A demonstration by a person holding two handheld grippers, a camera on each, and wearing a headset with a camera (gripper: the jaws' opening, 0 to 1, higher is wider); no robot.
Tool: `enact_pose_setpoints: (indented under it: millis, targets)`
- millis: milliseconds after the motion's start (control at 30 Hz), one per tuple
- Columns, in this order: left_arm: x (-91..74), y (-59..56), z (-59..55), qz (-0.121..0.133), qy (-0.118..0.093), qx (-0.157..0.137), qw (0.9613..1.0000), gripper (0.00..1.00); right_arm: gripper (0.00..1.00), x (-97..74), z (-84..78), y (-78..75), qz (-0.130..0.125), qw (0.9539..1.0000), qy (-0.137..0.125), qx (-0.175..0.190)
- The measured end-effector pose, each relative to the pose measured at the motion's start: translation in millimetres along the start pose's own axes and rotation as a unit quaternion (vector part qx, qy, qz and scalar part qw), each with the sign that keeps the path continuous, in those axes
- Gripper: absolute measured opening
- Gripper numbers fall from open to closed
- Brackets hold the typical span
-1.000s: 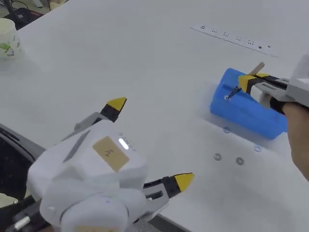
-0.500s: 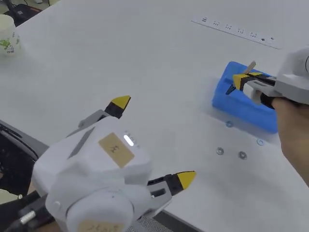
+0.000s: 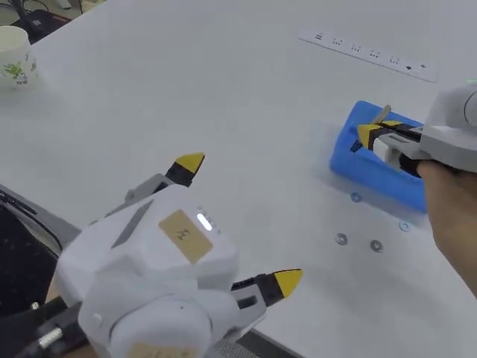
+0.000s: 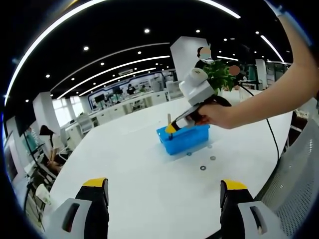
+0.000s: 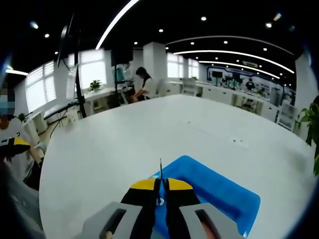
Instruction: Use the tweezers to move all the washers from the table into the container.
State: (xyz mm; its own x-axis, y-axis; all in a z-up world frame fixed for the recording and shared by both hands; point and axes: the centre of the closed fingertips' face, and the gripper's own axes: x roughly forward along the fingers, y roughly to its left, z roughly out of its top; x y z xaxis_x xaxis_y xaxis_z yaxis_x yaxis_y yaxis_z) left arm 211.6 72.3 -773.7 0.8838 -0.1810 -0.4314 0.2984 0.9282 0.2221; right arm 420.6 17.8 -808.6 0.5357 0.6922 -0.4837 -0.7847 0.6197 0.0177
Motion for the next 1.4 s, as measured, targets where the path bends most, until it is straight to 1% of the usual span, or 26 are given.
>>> enact_pose_setpoints:
  millis: [67,133,267,367,567,700,767,867,967,1067,1133,1267,1400]
  targets:
    - [0.0,0.3,0.1,0.001,0.0,0.0,1.0,0.95,0.02,-1.1,0.7,0.3,0.003,1.0,0.001,0.006]
    - [0.1,0.4,-0.3,0.001,0.001,0.001,1.0,0.95,0.02,-4.9,4.6,-1.7,-0.001,1.0,-0.003,0.004]
    - [-0.1,0.7,-0.9,0.002,0.003,0.004,1.0,0.95,0.02,-16.0,16.8,-1.9,-0.001,0.9999,-0.017,0.003]
    - [-0.7,1.5,0.3,0.004,-0.001,0.003,1.0,0.95,0.02,-25.9,25.4,0.9,0.0,0.9996,-0.029,0.002]
    - [-1.3,2.4,0.4,0.006,-0.002,0.004,1.0,0.95,0.02,-48.7,43.8,11.2,0.002,0.9982,-0.061,0.004]
    - [-1.3,3.3,-0.2,0.008,-0.001,0.005,1.0,0.95,0.02,-59.7,50.6,19.3,0.005,0.9973,-0.073,0.004]
    - [-1.1,3.7,-0.5,0.008,0.0,0.004,1.0,0.95,0.02,-66.6,52.2,27.3,0.013,0.9968,-0.078,0.007]
    - [-0.5,3.4,-0.8,0.005,0.0,-0.004,1.0,0.97,0.02,-72.3,46.4,37.0,0.02,0.9969,-0.075,0.011]
    - [-0.8,4.9,-1.3,0.009,0.001,-0.006,0.9999,0.97,0.02,-75.3,31.9,45.8,0.026,0.9976,-0.064,0.012]
    - [-0.9,6.6,-2.3,0.014,0.003,-0.005,0.9999,0.96,0.02,-76.4,11.0,54.5,0.034,0.9984,-0.043,0.015]
    - [-1.1,7.6,-2.8,0.017,0.005,-0.004,0.9998,0.96,0.02,-77.8,1.1,57.9,0.035,0.9987,-0.034,0.014]
    - [-0.6,9.8,-4.9,0.023,0.012,-0.005,0.9996,0.96,0.02,-80.9,-11.0,59.3,0.035,0.9991,-0.02,0.01]
    - [-0.2,8.5,-5.0,0.021,0.013,-0.005,0.9997,0.96,0.02,-83.1,-24.9,59.6,0.036,0.9993,-0.002,0.013]
